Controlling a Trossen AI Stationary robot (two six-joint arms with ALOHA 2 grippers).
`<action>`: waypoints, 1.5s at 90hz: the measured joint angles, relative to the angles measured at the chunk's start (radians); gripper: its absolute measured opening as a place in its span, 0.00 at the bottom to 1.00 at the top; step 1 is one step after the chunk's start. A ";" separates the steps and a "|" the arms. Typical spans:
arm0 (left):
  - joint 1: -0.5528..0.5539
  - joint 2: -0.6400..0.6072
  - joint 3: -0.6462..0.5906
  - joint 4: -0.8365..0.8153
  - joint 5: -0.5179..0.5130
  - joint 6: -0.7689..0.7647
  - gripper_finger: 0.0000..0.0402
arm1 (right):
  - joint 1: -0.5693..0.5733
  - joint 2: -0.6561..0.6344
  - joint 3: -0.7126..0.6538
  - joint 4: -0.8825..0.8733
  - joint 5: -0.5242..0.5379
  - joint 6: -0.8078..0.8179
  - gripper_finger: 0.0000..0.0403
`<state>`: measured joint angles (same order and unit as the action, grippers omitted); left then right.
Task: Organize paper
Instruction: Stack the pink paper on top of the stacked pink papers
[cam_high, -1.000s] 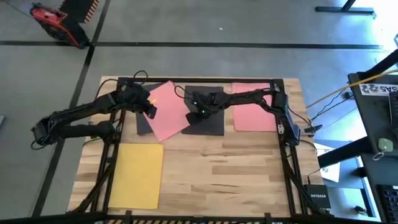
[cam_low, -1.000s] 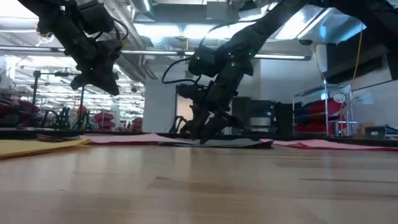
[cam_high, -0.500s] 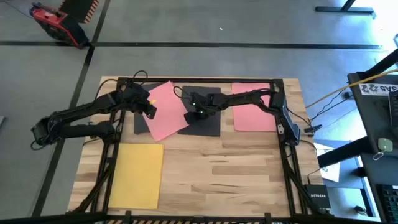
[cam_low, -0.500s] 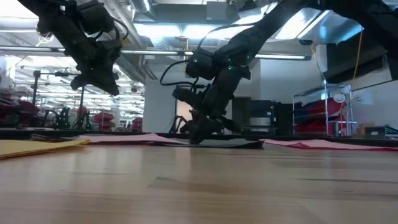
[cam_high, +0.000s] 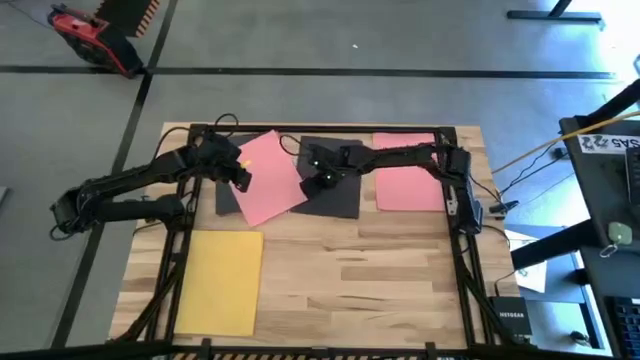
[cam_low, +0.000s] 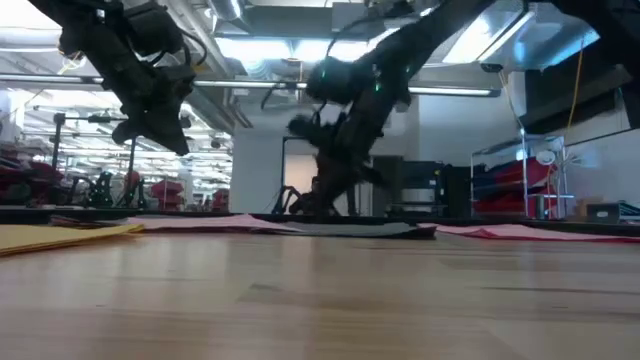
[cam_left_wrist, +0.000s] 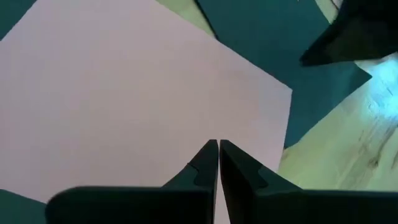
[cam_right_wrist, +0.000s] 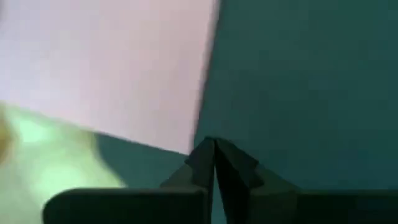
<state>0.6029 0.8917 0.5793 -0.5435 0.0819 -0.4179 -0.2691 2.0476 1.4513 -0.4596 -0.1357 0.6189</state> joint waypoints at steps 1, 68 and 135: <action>0.000 0.000 0.000 0.000 0.000 0.000 0.00 | 0.000 -0.001 0.000 -0.008 -0.008 -0.002 0.01; 0.000 0.000 0.000 -0.023 0.000 -0.001 0.00 | 0.042 -0.003 -0.129 -0.121 -0.011 -0.048 0.01; -0.034 0.328 0.000 0.089 -0.059 0.146 0.00 | 0.076 -0.031 0.187 -0.321 0.108 -0.211 0.01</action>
<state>0.5685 1.2194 0.5789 -0.4546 0.0225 -0.2716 -0.1933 2.0167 1.6384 -0.7805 -0.0273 0.4083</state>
